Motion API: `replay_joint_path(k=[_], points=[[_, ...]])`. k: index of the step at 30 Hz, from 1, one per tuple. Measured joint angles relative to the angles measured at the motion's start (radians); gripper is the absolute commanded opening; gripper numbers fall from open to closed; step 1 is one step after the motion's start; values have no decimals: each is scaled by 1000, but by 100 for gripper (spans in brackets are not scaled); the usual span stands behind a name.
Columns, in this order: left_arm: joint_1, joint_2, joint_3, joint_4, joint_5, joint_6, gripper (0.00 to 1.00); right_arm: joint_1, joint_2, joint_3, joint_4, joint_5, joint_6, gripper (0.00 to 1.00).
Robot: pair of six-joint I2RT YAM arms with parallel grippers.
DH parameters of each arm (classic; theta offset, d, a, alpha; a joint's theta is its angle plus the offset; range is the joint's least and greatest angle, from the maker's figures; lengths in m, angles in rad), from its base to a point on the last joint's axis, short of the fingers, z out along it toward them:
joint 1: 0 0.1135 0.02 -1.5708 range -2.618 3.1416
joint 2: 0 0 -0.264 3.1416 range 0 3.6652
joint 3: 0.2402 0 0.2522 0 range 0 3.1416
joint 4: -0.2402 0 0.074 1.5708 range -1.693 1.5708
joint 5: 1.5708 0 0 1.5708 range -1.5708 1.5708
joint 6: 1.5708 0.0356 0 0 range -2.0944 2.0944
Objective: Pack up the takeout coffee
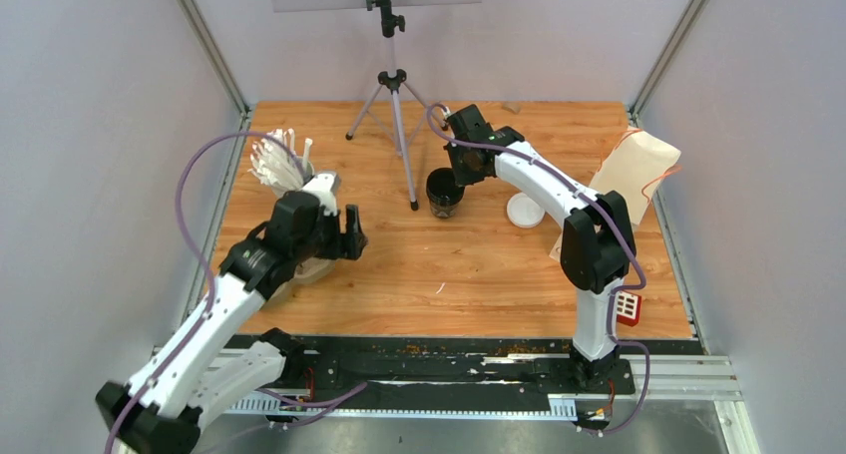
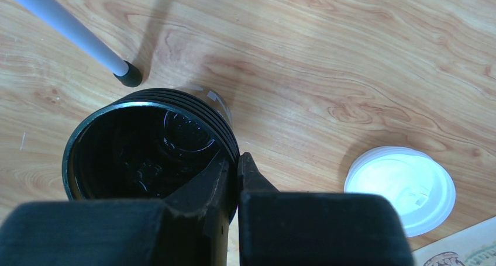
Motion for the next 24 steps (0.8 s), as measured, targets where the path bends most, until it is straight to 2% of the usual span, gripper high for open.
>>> replay_joint_path(k=[5,9,11,18,24], points=[[0,311,185,101,42,-37,75,0,0,-1,1,-18,-1,12],[-6,476,296,190,60,-74,73,0,-2,-11,3,-29,-2,12],[-19,548,346,225,63,-90,73,0,-2,-18,3,-31,-4,17],[-89,745,462,321,59,-124,68,0,-7,-39,23,-43,-9,18],[-123,850,483,379,24,-153,64,0,-43,-81,33,-48,-16,19]])
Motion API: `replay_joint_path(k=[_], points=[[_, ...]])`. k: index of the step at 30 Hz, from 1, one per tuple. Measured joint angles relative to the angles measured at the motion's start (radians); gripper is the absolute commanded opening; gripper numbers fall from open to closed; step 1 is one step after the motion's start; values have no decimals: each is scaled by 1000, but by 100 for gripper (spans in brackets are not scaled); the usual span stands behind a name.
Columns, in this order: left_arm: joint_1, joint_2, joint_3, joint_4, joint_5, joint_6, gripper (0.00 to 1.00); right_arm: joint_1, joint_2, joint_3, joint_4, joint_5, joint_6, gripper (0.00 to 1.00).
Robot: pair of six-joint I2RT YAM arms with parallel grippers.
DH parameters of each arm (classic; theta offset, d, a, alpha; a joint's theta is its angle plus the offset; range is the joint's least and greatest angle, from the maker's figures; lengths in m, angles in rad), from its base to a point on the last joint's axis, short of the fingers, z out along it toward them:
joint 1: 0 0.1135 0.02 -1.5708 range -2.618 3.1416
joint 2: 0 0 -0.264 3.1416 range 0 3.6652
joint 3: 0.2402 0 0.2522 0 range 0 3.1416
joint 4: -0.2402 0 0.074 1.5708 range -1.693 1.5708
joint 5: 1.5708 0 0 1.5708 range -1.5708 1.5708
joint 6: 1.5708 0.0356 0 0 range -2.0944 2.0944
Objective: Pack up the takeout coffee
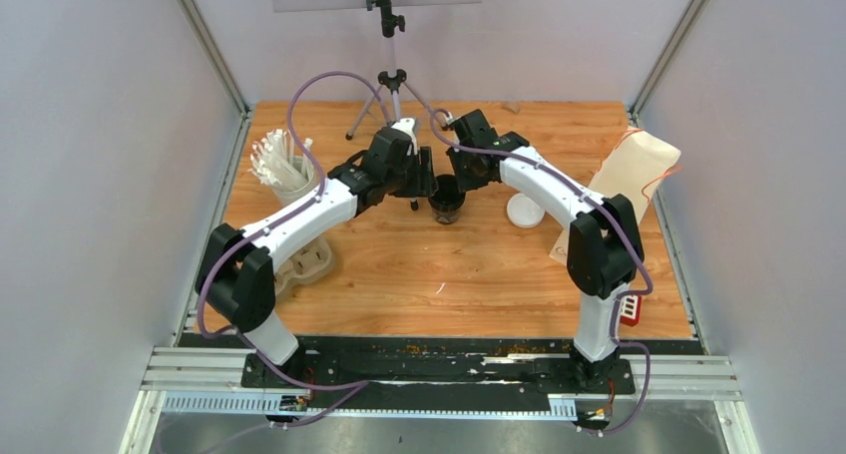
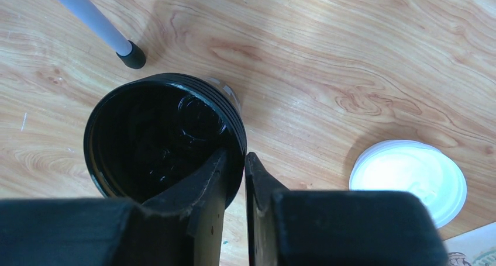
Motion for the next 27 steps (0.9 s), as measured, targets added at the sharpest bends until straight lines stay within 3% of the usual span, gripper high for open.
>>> replay_joint_path(k=[4,15,22,27], points=[[-1,50,9,22,-21,-13,61,0,-27,-16,7,-6,-5,28],[-1,161,93,36,-35,-9,44,-1,-146,-100,22,-6,-7,29],[-1,184,93,35,-35,0,42,-9,-216,-132,36,-6,-7,29],[-1,200,114,34,-30,6,29,-17,-236,-136,53,-6,-7,29]])
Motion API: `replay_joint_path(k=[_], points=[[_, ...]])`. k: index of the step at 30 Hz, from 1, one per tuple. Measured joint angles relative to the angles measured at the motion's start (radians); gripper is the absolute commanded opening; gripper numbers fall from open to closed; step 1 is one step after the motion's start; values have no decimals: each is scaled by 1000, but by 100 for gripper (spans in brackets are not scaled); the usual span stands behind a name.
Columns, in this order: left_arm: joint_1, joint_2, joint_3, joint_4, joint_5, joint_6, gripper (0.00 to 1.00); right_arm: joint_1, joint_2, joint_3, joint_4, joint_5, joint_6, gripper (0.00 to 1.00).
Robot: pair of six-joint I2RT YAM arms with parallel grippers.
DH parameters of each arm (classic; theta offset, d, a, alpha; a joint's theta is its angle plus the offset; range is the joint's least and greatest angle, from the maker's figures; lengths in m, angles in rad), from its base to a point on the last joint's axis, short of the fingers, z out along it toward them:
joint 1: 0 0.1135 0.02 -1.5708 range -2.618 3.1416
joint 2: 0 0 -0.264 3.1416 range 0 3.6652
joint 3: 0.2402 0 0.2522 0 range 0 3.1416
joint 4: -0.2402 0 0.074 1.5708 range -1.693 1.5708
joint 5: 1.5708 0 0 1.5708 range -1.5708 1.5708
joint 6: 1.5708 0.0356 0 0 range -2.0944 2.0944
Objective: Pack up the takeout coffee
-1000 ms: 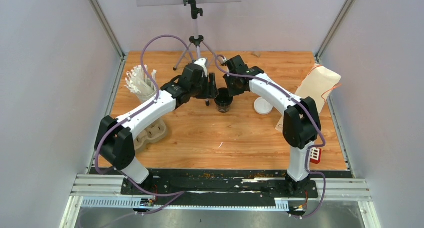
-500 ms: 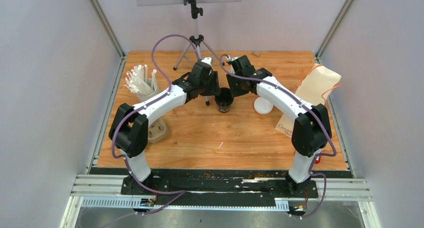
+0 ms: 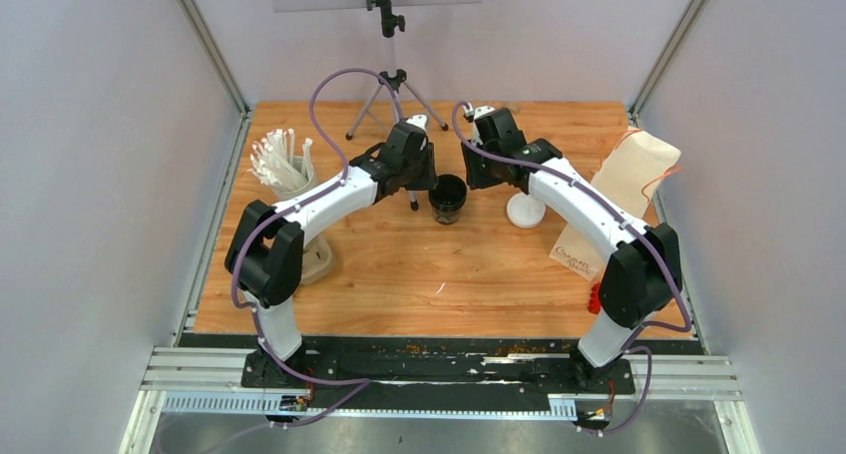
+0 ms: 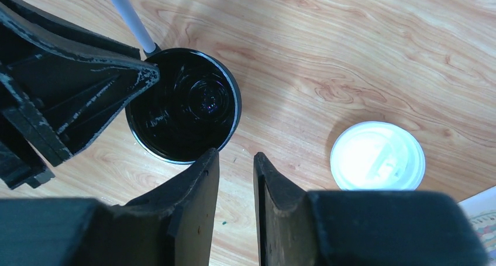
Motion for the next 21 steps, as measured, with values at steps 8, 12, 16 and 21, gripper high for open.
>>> replay_joint_path(k=[8,12,16,21], points=[[0,8,20,-3,19,14,4,-10,-8,-39,14,0,0,29],[0,17,47,-10,26,22,1,-13,-8,-45,18,0,0,29],[0,18,55,-15,30,36,17,-16,-9,-47,21,0,0,29],[0,32,57,-32,31,58,29,-18,-22,-62,26,0,0,30]])
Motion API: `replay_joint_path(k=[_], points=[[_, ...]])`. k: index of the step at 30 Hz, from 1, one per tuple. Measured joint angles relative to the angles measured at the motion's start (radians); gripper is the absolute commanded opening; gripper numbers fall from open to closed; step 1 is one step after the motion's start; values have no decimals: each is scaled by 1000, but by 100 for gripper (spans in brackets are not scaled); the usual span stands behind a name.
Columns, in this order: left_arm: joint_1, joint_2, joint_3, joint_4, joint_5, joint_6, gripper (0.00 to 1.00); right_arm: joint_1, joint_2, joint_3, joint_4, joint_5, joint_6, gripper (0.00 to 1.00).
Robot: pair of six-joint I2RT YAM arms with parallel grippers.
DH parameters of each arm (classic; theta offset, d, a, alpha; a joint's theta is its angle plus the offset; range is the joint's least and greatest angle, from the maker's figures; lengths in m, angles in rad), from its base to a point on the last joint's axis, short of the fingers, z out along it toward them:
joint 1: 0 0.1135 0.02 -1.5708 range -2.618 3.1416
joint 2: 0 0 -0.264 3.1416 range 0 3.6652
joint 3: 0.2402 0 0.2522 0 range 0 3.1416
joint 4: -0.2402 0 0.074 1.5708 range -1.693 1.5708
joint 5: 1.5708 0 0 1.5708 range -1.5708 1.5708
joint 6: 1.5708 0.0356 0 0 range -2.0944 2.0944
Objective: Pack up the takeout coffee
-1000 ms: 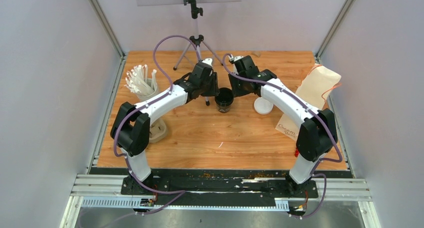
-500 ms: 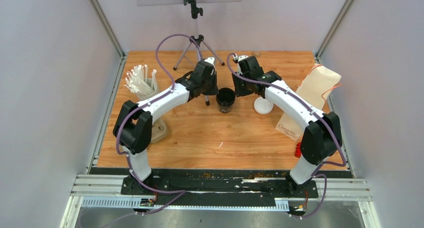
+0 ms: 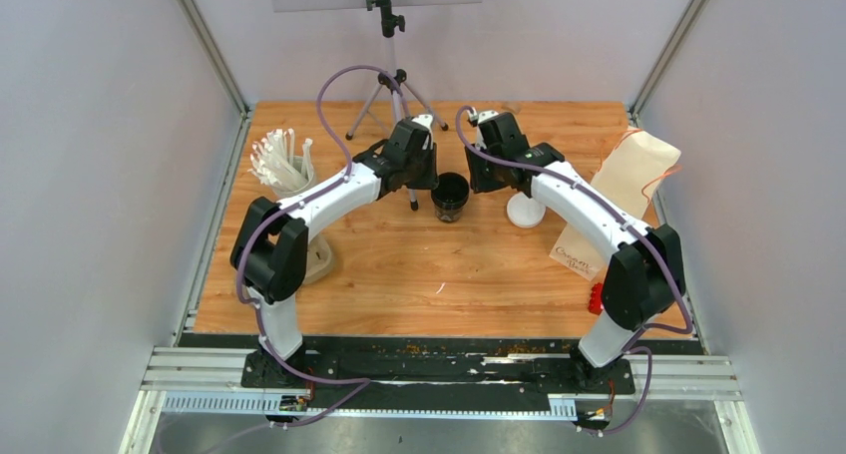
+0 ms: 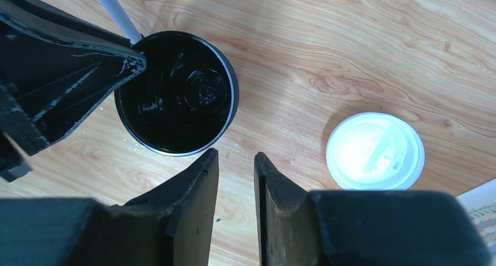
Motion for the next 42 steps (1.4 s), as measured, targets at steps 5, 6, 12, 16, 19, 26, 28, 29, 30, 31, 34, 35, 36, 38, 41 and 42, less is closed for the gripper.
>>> replay_joint_path(k=[5,6,12,16,19,26,28,29,30,31,34,35,36,38,41,42], points=[[0,30,5,-29,1,12,24,-4,-4,0,2,-1,0,30],[0,35,8,-35,1,15,20,-5,-4,0,2,-1,0,30],[-1,39,23,-59,-2,31,27,-6,-4,0,2,-4,0,30],[-3,39,50,-71,0,37,22,-6,-4,0,2,-7,0,30],[-5,39,72,-73,2,42,11,-6,-4,-2,3,-8,0,30],[-13,39,82,-81,9,60,9,-6,-4,-16,9,-10,0,30],[-15,39,82,-84,9,65,18,-6,-5,-16,10,-10,0,30],[-15,39,82,-87,9,69,19,-6,-5,-16,10,-10,0,30],[-15,39,83,-90,8,72,21,-6,-5,-16,10,-10,0,30],[-15,39,84,-95,8,74,22,-6,-5,-16,10,-10,0,30],[-15,40,89,-111,7,78,24,-7,-5,-16,10,-11,0,30],[-15,42,94,-115,7,79,24,-7,-5,-16,10,-11,0,30],[-16,45,98,-117,6,80,24,-7,-5,-16,10,-11,0,30],[-16,47,101,-118,5,82,22,-8,-5,-16,10,-11,0,30],[-18,51,105,-119,5,86,19,-8,-5,-16,10,-11,0,30],[-19,52,105,-119,5,88,19,-8,-5,-16,10,-12,0,30]])
